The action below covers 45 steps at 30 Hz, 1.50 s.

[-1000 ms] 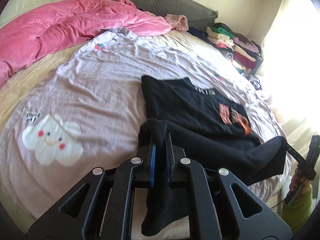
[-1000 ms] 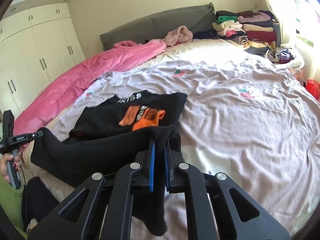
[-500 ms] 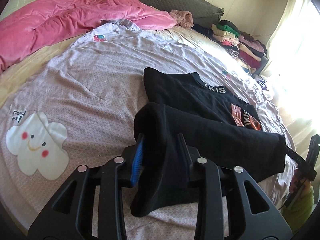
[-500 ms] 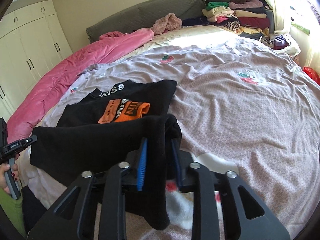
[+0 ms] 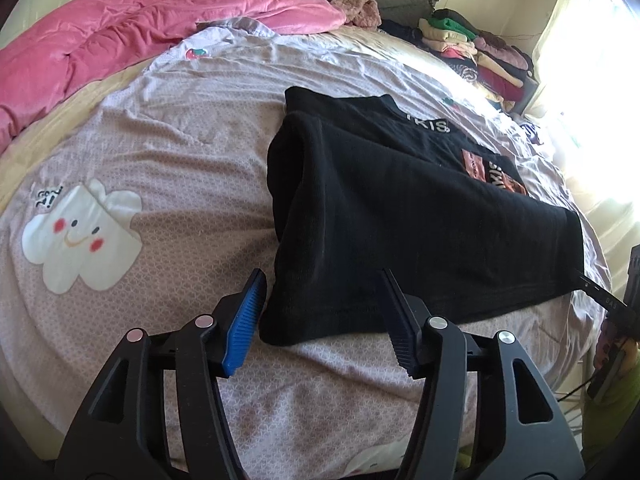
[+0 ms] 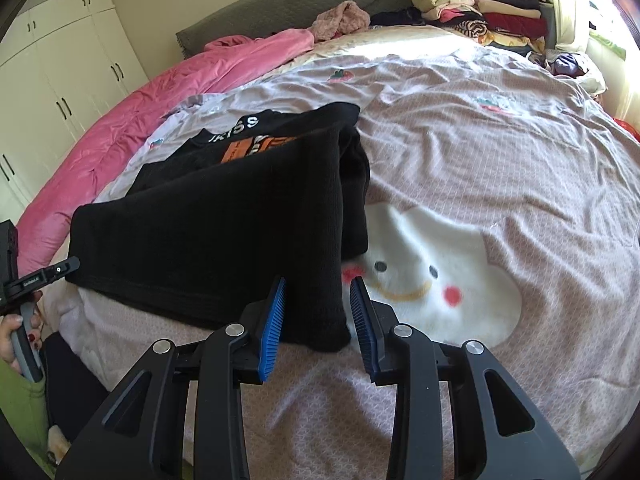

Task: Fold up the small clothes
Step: 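Lift the hem with both grippers and fold it toward the collar, then lower the hem onto the collar area and open both grippers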

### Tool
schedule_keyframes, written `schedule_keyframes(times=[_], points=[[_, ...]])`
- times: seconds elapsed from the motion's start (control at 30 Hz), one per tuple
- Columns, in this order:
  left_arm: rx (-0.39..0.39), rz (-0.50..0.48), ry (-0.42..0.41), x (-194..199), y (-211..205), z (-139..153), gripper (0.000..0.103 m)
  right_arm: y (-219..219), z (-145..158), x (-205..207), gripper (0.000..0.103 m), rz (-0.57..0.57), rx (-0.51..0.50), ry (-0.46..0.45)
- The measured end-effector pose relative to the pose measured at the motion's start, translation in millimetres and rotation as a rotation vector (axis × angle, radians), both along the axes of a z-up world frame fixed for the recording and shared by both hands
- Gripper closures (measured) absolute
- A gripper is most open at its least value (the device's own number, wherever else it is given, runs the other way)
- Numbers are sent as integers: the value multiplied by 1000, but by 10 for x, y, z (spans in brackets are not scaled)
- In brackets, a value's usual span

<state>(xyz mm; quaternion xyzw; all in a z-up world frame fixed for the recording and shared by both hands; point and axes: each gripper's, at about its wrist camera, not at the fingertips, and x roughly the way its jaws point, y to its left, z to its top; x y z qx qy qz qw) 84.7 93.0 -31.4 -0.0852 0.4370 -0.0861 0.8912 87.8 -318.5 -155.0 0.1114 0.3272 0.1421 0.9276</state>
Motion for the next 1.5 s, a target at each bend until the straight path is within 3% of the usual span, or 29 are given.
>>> schedule_keyframes(times=[0.07, 0.2, 0.23, 0.3, 0.33, 0.67, 1.07, 1.27, 1.5], points=[[2, -4, 5, -6, -11, -13, 54, 24, -17, -2, 73, 3, -3, 2], [9, -5, 13, 2, -27, -30, 57, 47, -17, 31, 89, 6, -22, -3], [10, -4, 16, 2, -25, -39, 62, 53, -13, 31, 91, 9, -24, -5], [18, -1, 24, 5, -25, -56, 96, 78, 9, 27, 93, 11, -39, -19], [14, -2, 22, 5, -23, -55, 98, 80, 21, 20, 93, 11, -42, -25], [-56, -33, -72, 11, -58, 288, 99, -42, 341, -22, 94, 10, 17, -123], [-115, 45, -145, 641, 128, 675, 99, -142, 847, 500, 94, -18, 66, -235], [-132, 91, -120, 1137, 183, 648, 99, -196, 879, 972, 94, -67, 90, -202], [-125, 148, -73, 1502, 204, 353, 99, -163, 613, 1428, 94, -137, 79, -101]])
